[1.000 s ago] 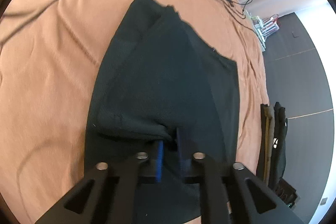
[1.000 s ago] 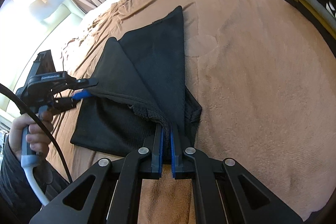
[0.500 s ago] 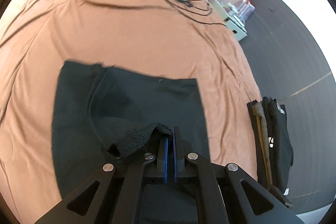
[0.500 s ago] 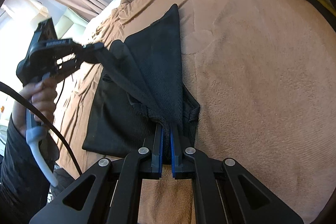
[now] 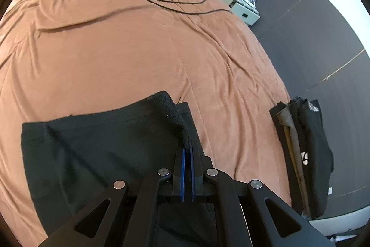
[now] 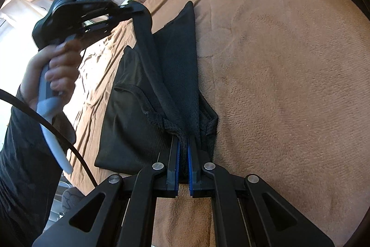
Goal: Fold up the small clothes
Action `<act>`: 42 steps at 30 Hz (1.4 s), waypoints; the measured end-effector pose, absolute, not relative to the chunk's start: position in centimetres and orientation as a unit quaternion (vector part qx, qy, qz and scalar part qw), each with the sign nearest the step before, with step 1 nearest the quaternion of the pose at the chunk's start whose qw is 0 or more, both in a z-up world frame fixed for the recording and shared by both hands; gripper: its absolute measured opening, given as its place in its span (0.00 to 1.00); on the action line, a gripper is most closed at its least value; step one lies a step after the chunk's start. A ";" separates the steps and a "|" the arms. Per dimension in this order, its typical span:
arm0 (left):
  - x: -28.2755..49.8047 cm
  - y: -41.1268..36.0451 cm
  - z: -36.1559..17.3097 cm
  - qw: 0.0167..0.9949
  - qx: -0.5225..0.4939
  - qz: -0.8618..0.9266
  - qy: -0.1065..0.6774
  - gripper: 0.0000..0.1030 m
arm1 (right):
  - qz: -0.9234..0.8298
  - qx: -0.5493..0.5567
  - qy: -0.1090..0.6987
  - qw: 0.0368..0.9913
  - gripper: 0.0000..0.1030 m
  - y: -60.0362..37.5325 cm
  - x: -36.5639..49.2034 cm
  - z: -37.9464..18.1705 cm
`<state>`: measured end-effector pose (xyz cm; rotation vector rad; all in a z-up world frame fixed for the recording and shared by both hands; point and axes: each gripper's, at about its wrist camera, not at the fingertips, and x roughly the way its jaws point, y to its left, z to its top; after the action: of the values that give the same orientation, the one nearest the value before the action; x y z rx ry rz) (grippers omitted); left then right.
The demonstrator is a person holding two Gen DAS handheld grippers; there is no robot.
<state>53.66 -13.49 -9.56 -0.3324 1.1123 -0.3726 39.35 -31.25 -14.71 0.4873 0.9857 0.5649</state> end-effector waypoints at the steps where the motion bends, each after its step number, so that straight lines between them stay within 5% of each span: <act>1: 54.0 -13.8 -9.8 0.819 -0.151 -0.176 0.525 0.03 | 0.265 0.229 0.462 0.815 0.02 -31.1 39.4 -14.7; 15: 57.1 -16.0 -11.8 0.813 -0.142 -0.181 0.535 0.04 | 0.261 0.228 0.464 0.815 0.02 -30.6 39.4 -14.9; 20: 56.7 -14.9 -11.7 0.809 -0.166 -0.177 0.536 0.14 | 0.259 0.229 0.465 0.815 0.02 -30.6 39.5 -15.0; 27: 54.3 -11.6 -11.9 0.808 -0.162 -0.146 0.547 0.15 | 0.256 0.224 0.463 0.818 0.02 -30.3 39.3 -14.8; 32: 52.0 -8.5 -12.0 0.812 -0.160 -0.114 0.550 0.34 | 0.254 0.219 0.459 0.823 0.02 -30.3 38.9 -14.6; 42: 47.8 -4.1 -12.4 0.813 -0.172 -0.070 0.552 0.42 | 0.245 0.211 0.452 0.831 0.02 -30.3 38.2 -14.3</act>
<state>47.83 -4.09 -12.41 -0.3665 1.1793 -0.1487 38.23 -30.27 -14.29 0.4475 0.9597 0.5202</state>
